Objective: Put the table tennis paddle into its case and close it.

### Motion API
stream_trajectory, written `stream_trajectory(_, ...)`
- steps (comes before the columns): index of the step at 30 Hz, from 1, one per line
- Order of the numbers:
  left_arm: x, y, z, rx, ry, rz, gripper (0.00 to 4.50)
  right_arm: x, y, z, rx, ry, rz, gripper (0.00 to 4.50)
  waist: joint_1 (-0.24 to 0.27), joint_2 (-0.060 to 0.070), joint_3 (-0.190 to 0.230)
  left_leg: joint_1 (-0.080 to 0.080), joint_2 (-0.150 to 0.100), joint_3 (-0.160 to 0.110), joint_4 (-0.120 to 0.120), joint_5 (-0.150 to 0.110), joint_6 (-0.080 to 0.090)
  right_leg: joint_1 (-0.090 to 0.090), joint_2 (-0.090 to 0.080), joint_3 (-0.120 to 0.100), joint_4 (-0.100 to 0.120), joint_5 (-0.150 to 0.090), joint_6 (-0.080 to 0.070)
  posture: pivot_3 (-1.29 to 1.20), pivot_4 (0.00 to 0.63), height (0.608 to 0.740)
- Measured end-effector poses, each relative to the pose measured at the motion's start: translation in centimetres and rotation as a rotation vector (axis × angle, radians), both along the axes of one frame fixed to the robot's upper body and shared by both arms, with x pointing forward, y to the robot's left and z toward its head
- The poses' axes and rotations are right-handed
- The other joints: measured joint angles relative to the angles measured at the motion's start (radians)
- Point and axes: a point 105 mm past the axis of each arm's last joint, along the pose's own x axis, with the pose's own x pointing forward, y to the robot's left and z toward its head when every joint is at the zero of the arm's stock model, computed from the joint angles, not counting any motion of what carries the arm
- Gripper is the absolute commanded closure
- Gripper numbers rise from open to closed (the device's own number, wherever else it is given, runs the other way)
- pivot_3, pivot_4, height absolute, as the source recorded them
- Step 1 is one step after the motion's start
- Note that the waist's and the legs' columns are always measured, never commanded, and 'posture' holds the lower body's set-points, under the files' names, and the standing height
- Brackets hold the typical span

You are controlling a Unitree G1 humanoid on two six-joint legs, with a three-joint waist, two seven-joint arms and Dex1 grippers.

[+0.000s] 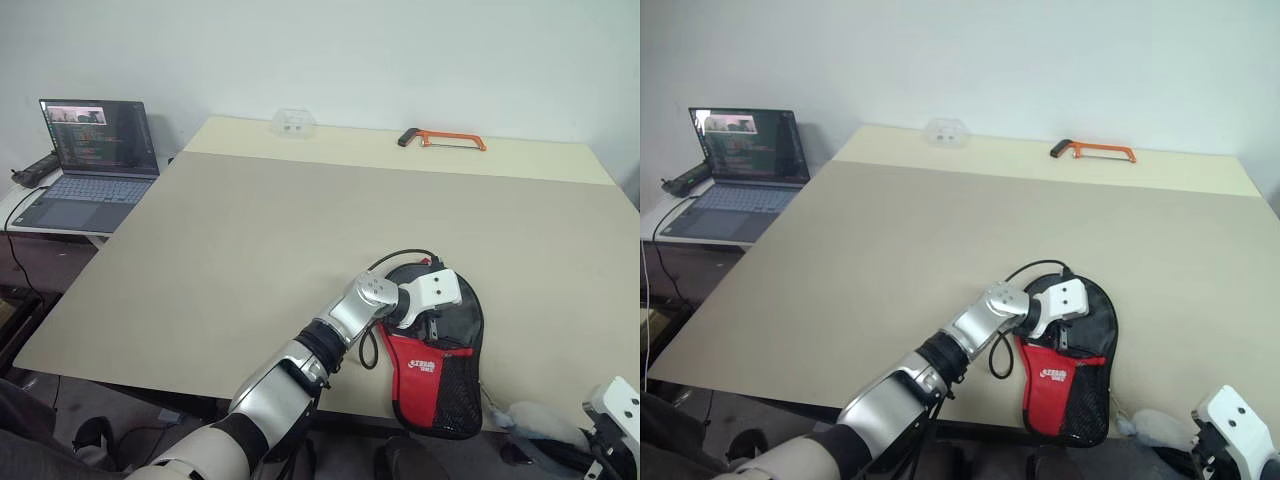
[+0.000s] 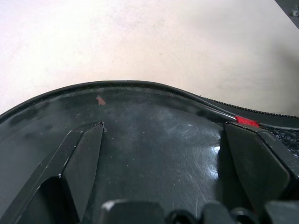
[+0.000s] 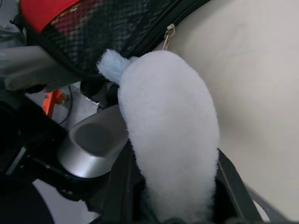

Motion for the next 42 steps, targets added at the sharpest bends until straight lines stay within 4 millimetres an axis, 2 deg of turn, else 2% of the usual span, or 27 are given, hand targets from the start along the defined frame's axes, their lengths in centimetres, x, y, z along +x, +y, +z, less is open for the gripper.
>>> stream_trajectory(7, 0.0, 0.0, -0.1, 0.003, -0.003, -0.013, 0.0, -1.1, 0.1, -0.6, -0.012, 0.039, -0.005, 3.95, -0.001, -0.002, -0.002, 0.0, 0.001, 0.0, 0.0, 0.0, 0.0, 0.0, 0.0, 0.0, 0.0, -0.001, -0.001, 0.0, 0.15, 0.74)
stream_trajectory(14, 0.0, 0.1, -0.2, 0.003, -0.006, -0.015, 0.0, -2.7, 1.4, -0.5, -0.008, 0.086, 0.087, 3.95, -0.001, -0.003, -0.003, 0.0, 0.001, -0.001, 0.0, 0.0, 0.0, 0.0, 0.0, 0.0, 0.0, -0.003, -0.005, 0.0, 0.15, 0.74)
stream_trajectory(31, -0.1, 0.1, -0.3, 0.007, -0.001, -0.028, 0.0, -3.5, 4.2, -2.1, 0.042, 0.125, 0.199, 3.96, -0.002, -0.004, -0.004, 0.001, 0.001, -0.002, 0.0, 0.0, 0.0, 0.001, 0.0, -0.001, 0.0, -0.003, -0.004, 0.0, 0.15, 0.74)
stream_trajectory(39, -0.1, 0.1, -0.3, 0.01, -0.002, -0.03, 0.0, -2.6, 3.2, -2.2, -0.008, 0.095, 0.178, 3.97, -0.003, -0.004, -0.004, 0.001, 0.001, -0.001, 0.0, 0.0, 0.0, 0.001, 0.0, -0.001, 0.0, -0.003, -0.004, 0.0, 0.15, 0.74)
stream_trajectory(42, -0.1, 0.1, -0.3, 0.011, -0.002, -0.03, 0.0, -2.0, 2.6, -2.2, -0.026, 0.077, 0.161, 3.02, -0.004, -0.004, -0.004, 0.001, 0.001, -0.001, 0.0, 0.0, 0.0, 0.001, 0.0, -0.001, 0.001, -0.002, -0.004, 0.0, 0.15, 0.74)
